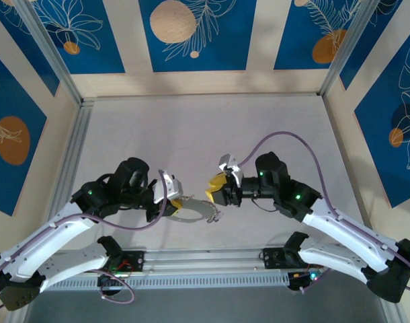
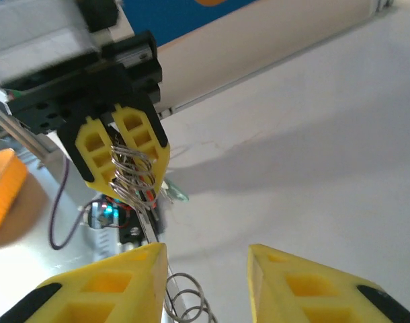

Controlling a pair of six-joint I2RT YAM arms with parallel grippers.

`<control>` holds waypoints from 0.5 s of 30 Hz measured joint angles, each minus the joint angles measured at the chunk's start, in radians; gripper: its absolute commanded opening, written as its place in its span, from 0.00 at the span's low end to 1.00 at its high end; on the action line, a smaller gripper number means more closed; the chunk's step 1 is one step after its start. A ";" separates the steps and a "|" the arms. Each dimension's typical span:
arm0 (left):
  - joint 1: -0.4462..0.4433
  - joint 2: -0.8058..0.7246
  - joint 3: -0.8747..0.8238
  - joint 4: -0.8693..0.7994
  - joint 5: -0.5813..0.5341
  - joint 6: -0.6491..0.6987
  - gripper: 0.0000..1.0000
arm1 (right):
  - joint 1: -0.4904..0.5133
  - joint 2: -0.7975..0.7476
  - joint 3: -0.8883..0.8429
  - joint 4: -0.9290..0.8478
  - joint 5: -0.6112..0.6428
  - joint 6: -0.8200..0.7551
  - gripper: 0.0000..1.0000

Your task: Put the keys on the keyring

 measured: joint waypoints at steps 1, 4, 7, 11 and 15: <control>0.000 -0.003 -0.003 0.003 -0.003 -0.002 0.00 | 0.013 0.000 -0.027 0.032 0.001 0.037 0.42; 0.000 -0.016 -0.013 0.018 -0.015 -0.012 0.00 | 0.079 0.000 -0.057 0.079 0.040 0.101 0.44; -0.001 -0.016 -0.021 0.028 -0.026 -0.026 0.00 | 0.160 0.000 -0.057 0.124 0.111 0.117 0.43; -0.001 -0.015 -0.024 0.043 -0.035 -0.043 0.00 | 0.229 0.022 -0.057 0.180 0.192 0.122 0.32; -0.001 -0.015 -0.024 0.046 -0.043 -0.057 0.00 | 0.243 0.051 -0.057 0.223 0.247 0.128 0.27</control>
